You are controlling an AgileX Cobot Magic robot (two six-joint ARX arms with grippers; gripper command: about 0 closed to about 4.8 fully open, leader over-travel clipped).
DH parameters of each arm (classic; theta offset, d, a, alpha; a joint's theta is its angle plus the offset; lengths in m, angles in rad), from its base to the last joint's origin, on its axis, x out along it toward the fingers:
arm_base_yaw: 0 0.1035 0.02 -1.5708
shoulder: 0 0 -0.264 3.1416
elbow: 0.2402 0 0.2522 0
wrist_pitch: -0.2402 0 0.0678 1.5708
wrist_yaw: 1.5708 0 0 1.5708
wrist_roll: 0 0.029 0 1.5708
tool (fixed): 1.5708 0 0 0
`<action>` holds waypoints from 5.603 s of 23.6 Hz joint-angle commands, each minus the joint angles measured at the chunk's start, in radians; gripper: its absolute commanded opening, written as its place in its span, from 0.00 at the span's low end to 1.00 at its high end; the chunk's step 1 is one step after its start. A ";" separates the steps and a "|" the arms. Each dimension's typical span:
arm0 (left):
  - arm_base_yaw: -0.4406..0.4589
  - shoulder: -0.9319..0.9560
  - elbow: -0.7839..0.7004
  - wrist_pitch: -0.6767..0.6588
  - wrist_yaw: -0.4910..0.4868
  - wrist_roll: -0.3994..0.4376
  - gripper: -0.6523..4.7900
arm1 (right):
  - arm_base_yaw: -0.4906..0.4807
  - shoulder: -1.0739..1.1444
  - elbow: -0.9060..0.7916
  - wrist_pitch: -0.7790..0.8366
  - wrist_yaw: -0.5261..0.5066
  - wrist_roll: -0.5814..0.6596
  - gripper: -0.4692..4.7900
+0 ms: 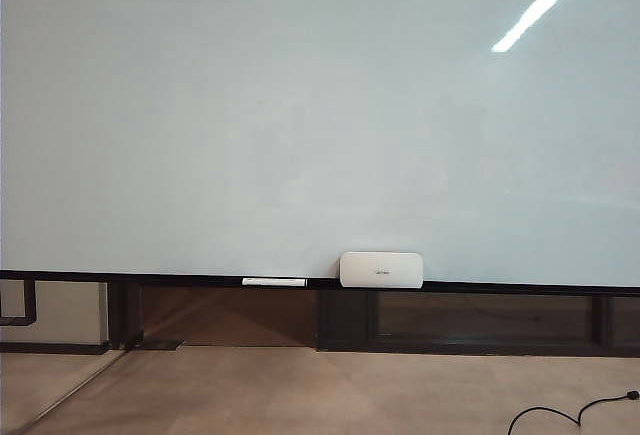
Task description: Reach to the right to find the marker pen, pick it up, and write the number 12 on the whiteboard.
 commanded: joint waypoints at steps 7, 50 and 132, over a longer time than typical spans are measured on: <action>-0.001 0.021 0.003 0.062 0.009 -0.026 0.11 | -0.001 0.619 0.257 0.302 -0.076 -0.092 0.09; -0.288 1.177 0.293 0.792 -0.165 0.105 0.11 | -0.620 1.911 0.927 0.778 -0.329 -0.100 0.09; -0.293 1.230 0.293 0.774 -0.269 0.158 0.11 | -0.612 2.418 1.646 0.748 -0.262 -0.213 0.75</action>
